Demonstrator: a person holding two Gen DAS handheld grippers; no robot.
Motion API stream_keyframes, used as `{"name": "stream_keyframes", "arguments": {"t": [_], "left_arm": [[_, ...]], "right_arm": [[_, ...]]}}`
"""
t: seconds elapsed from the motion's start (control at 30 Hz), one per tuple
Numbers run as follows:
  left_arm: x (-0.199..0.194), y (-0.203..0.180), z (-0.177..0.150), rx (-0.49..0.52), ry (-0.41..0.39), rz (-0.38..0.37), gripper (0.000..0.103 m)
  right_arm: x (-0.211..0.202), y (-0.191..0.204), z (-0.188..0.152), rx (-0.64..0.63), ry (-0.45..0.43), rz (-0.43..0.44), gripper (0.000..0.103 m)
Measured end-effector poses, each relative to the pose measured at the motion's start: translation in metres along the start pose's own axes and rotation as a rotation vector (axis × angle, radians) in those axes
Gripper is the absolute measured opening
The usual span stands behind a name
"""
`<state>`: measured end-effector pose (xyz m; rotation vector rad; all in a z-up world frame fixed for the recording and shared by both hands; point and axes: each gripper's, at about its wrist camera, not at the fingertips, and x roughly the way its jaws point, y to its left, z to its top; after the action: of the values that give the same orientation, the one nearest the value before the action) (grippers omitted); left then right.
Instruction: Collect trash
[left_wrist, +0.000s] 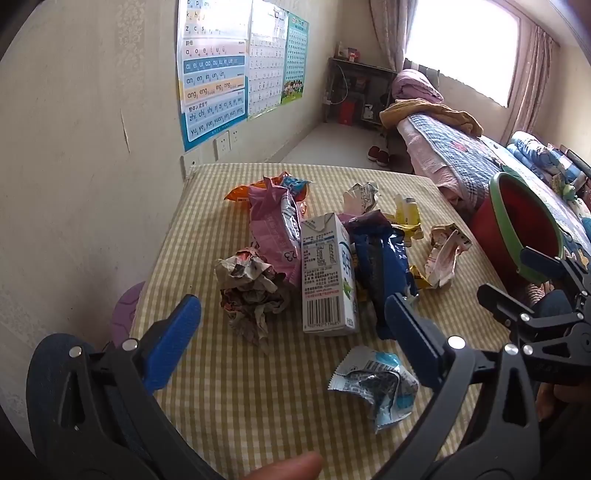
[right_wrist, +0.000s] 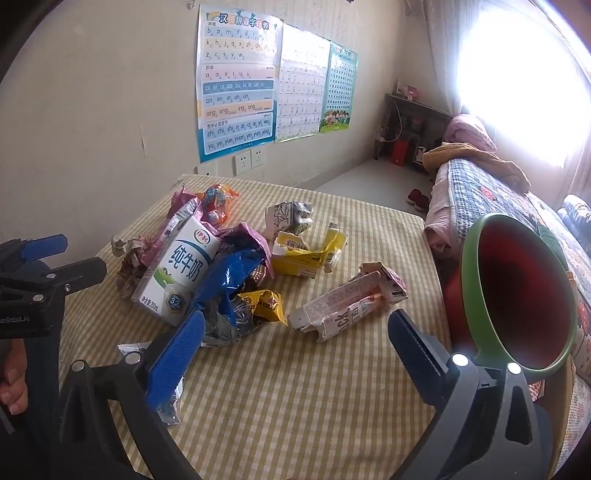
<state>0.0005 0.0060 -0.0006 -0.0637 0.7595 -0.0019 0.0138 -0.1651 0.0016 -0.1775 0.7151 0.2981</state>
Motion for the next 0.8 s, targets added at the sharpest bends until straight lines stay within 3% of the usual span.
{"name": "stream_keyframes", "arguments": {"t": [0.8], "left_arm": [[0.0009,0.0011,0.001,-0.009,0.004,-0.003,0.098]], "right_arm": [[0.0008,0.0008,0.0001,-0.005,0.003,0.002,0.096]]}}
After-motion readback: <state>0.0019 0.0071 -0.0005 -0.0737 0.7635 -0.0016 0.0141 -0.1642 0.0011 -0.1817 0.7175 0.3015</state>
